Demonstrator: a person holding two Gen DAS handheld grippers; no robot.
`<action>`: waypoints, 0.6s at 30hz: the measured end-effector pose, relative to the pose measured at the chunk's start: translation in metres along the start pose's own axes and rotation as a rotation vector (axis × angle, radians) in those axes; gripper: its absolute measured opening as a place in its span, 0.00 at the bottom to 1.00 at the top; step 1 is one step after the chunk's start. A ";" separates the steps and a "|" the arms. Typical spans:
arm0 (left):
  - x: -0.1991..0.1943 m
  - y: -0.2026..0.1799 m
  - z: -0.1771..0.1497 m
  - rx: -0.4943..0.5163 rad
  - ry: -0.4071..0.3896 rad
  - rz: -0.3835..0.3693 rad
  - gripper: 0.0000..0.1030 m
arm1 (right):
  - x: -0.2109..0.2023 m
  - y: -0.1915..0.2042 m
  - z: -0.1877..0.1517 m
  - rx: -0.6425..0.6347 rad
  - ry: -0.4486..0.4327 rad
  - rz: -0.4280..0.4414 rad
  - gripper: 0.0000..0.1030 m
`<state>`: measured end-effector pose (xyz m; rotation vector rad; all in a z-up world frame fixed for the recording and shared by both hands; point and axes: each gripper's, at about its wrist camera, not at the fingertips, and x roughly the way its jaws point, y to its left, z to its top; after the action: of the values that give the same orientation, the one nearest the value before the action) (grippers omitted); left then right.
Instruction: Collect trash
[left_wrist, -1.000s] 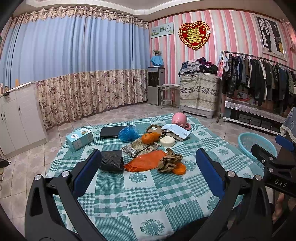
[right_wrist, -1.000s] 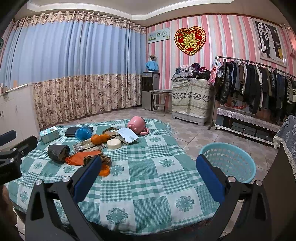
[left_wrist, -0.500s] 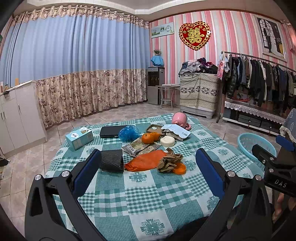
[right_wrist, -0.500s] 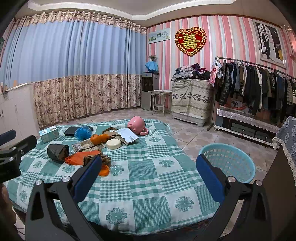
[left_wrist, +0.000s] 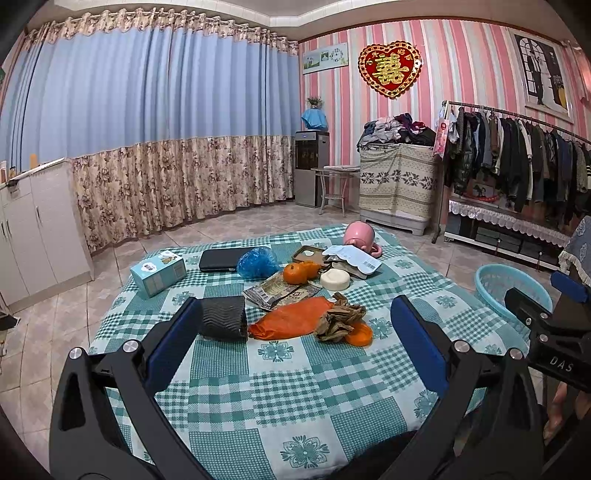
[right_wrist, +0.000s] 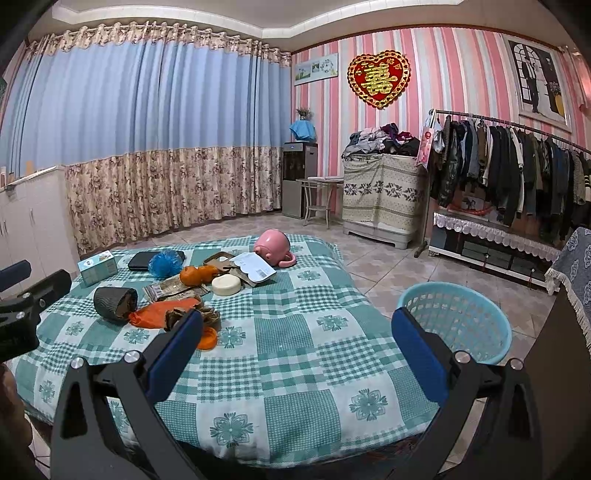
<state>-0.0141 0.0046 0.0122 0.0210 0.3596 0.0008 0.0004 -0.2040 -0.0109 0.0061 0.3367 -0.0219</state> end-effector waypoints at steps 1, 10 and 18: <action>0.000 0.000 0.000 -0.001 -0.001 0.001 0.95 | 0.000 0.000 0.000 0.000 0.000 0.001 0.96; 0.001 0.001 0.000 -0.001 0.001 -0.001 0.95 | 0.001 0.001 -0.001 0.001 0.002 0.001 0.96; 0.000 0.003 -0.001 -0.002 0.000 -0.001 0.95 | 0.001 0.001 -0.001 0.002 0.003 0.001 0.96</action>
<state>-0.0138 0.0074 0.0116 0.0184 0.3600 0.0005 0.0013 -0.2035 -0.0123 0.0081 0.3393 -0.0216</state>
